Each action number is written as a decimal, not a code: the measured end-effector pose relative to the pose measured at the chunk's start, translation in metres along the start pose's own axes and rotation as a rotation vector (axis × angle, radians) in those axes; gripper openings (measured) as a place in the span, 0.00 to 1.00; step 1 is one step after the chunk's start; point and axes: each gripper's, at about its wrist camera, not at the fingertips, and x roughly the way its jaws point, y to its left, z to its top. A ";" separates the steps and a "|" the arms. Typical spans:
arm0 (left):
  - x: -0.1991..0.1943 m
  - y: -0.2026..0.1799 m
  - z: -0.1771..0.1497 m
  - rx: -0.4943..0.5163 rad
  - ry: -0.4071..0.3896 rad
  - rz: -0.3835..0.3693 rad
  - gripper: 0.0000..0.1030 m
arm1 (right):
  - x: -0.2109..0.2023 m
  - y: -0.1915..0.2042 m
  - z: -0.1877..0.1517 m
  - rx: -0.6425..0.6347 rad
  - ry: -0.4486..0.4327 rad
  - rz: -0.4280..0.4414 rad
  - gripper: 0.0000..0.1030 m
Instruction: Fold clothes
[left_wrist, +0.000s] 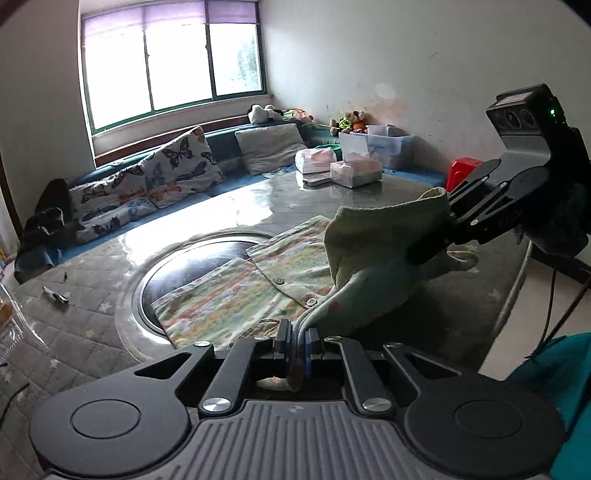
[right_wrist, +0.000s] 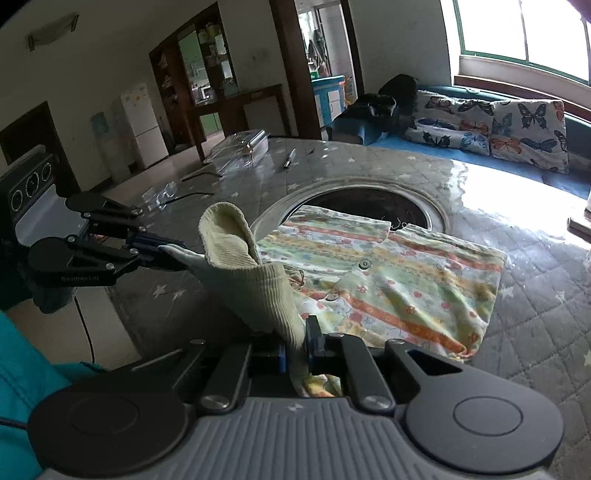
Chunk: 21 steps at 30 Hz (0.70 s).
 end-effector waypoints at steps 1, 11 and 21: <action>0.001 0.001 0.000 -0.006 -0.003 0.000 0.08 | 0.001 -0.001 0.002 -0.004 -0.001 -0.004 0.09; 0.032 0.052 0.026 -0.143 -0.029 0.028 0.08 | 0.033 -0.029 0.062 -0.076 -0.023 -0.043 0.08; 0.115 0.142 0.038 -0.335 0.092 0.078 0.08 | 0.132 -0.078 0.121 -0.080 0.025 -0.108 0.08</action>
